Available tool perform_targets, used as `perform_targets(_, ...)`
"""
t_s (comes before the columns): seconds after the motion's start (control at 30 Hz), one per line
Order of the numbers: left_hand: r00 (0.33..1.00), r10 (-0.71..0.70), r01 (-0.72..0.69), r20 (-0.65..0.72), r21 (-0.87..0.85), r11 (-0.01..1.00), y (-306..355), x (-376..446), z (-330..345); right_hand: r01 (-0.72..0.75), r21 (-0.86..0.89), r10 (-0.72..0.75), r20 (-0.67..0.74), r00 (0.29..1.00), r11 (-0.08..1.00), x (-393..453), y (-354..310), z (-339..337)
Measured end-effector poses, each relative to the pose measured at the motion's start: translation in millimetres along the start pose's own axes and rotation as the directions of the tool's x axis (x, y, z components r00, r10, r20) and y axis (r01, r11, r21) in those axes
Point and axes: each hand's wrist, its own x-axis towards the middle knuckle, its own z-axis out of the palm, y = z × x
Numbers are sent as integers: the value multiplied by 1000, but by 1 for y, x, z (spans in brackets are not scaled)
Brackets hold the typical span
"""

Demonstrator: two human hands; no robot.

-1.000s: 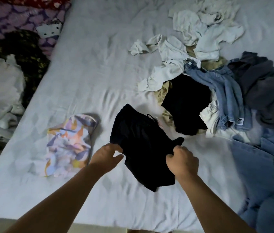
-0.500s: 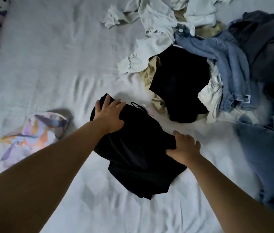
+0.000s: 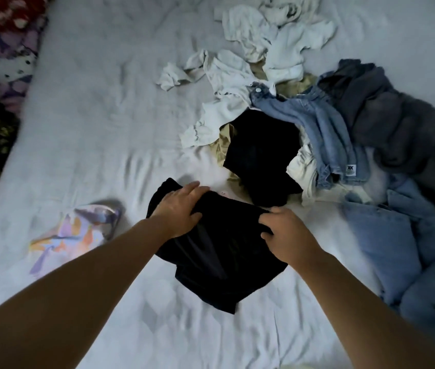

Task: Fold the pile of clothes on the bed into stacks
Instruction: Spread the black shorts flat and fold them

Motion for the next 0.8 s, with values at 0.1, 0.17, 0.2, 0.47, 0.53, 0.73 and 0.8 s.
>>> perform_targets(0.1, 984, 158, -162, -81, -46, 986, 34, -13, -14, 163, -55, -169, -137, 976, 985, -10, -18, -28)
perform_targets(0.17, 947, 274, -281, -166, -23, 959, 51, -20, -23, 227, -84, -239, -198, 951, 970, -19, -32, -50)
perform_targets(0.2, 930, 305, -314, -206, -11, 949, 58, -25, -28, 236, -87, -250, -225, 942, 968, -25, -37, -61)
perform_targets(0.47, 971, 201, -183, -126, 141, 973, 71, -74, -69, 296, -109, -315, -359, 878, 949, -77, -50, -146)
perform_targets(0.53, 978, 144, -119, -151, 162, 980, 68, -91, -80, 271, -108, -291, -381, 877, 957, -89, -48, -166)
perform_targets(0.73, 972, -104, 156, -212, 247, 956, 56, -147, -94, 236, -105, -258, -442, 859, 966, -116, -36, -198)
perform_targets(0.8, 947, -183, 247, -262, 238, 939, 53, -164, -91, 223, -105, -246, -440, 864, 969, -122, -33, -203)
